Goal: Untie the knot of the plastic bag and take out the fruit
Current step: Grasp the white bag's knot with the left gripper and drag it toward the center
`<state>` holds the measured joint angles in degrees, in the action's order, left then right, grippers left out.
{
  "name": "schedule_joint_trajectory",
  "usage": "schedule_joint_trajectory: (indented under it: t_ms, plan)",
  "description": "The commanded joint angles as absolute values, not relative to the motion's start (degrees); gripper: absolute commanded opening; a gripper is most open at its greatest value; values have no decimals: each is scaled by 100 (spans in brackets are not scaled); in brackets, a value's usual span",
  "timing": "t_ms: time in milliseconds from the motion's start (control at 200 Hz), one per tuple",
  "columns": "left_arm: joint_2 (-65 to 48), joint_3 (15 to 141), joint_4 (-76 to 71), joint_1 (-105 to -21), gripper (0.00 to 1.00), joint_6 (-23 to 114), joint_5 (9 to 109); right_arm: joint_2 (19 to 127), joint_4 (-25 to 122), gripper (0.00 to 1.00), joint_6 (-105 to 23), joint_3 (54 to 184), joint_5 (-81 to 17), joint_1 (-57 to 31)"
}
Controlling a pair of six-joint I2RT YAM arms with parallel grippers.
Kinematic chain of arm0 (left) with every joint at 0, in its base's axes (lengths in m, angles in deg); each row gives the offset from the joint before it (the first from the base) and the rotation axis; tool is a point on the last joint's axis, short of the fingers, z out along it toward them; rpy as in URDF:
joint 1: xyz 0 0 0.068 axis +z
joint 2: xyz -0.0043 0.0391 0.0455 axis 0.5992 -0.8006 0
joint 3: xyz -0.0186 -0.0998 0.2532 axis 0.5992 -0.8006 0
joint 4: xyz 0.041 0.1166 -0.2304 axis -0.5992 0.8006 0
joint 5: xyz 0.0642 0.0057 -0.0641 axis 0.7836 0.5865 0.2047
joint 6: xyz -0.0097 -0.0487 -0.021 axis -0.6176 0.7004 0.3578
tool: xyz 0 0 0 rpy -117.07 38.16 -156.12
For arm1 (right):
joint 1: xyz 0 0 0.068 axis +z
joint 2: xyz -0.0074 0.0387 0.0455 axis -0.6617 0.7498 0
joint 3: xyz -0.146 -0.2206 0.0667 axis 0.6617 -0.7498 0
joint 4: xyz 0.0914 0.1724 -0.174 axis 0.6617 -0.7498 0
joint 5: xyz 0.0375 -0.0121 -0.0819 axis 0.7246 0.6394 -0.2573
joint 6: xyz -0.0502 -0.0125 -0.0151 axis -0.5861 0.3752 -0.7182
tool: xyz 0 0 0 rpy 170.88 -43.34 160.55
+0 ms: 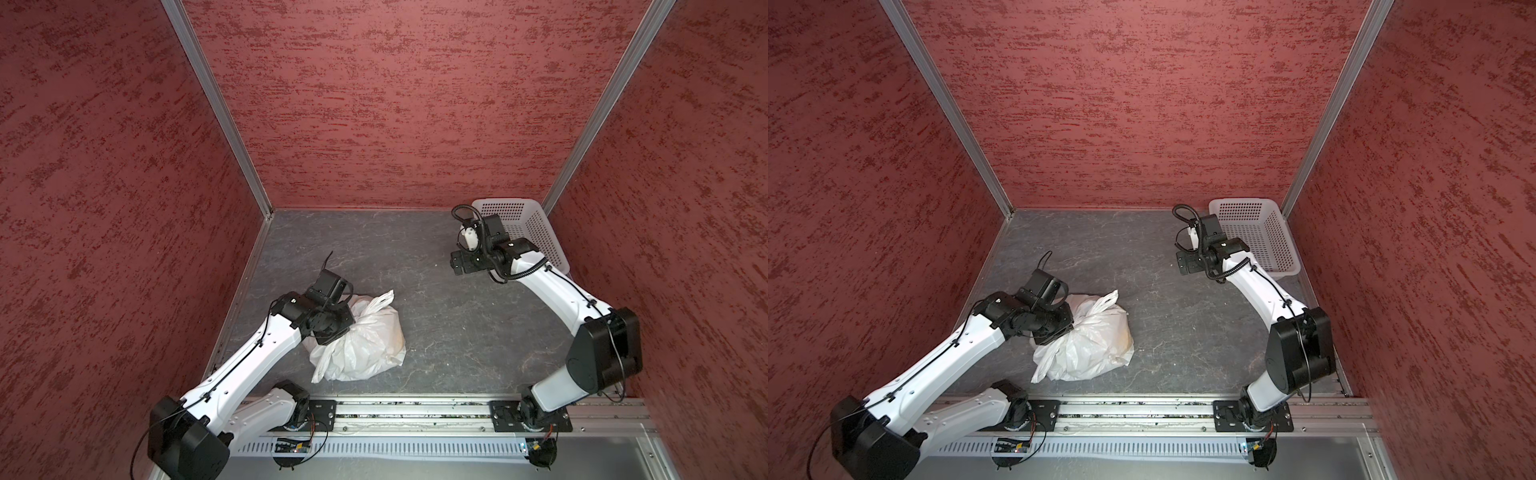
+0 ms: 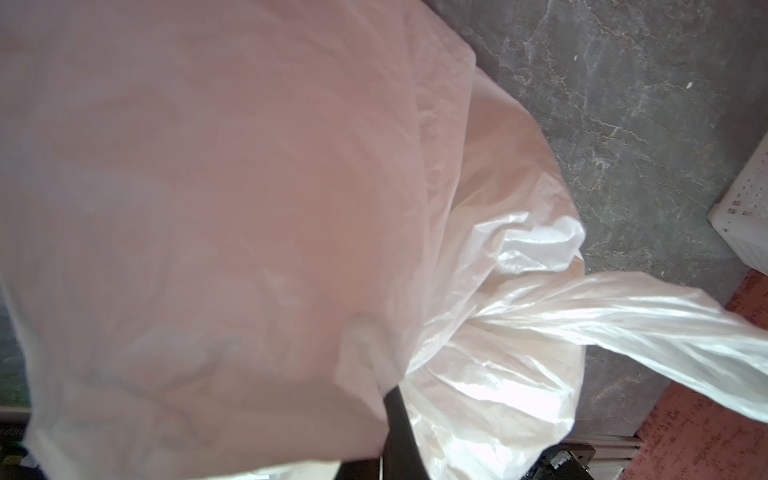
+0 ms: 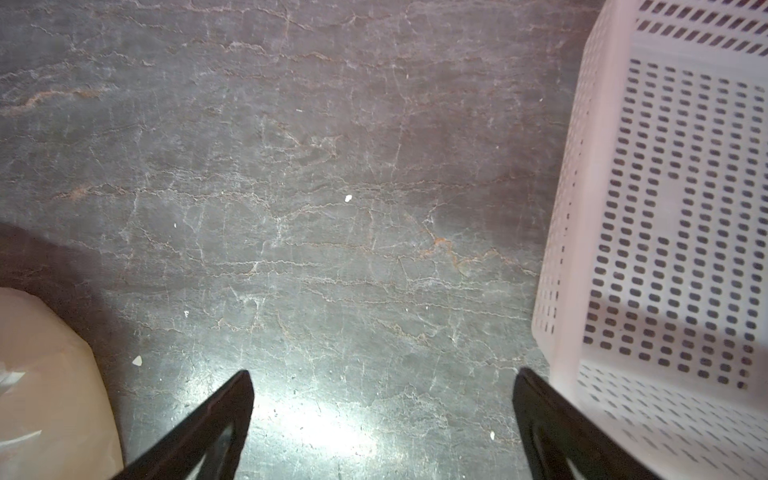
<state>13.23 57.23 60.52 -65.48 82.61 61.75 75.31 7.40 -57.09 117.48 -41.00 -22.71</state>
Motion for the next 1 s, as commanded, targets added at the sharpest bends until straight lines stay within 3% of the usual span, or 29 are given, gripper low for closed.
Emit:
schedule_joint_trajectory:
  t_ms: [0, 571, 997]
  plan:
    - [1225, 6078, 5767, -6547, 0, 8046, 5941, 7269, 923, 99, -5578, 11654, -4018, -2235]
    - [-671, 7394, 3907, -6488, 0, 8068, 5061, 6977, 1015, 98, -5487, 11482, -3977, -2235]
    - [-1613, 7941, 2588, -6886, 0, 8957, 5267, 6889, 1000, 98, -5485, 11448, -4053, -2235]
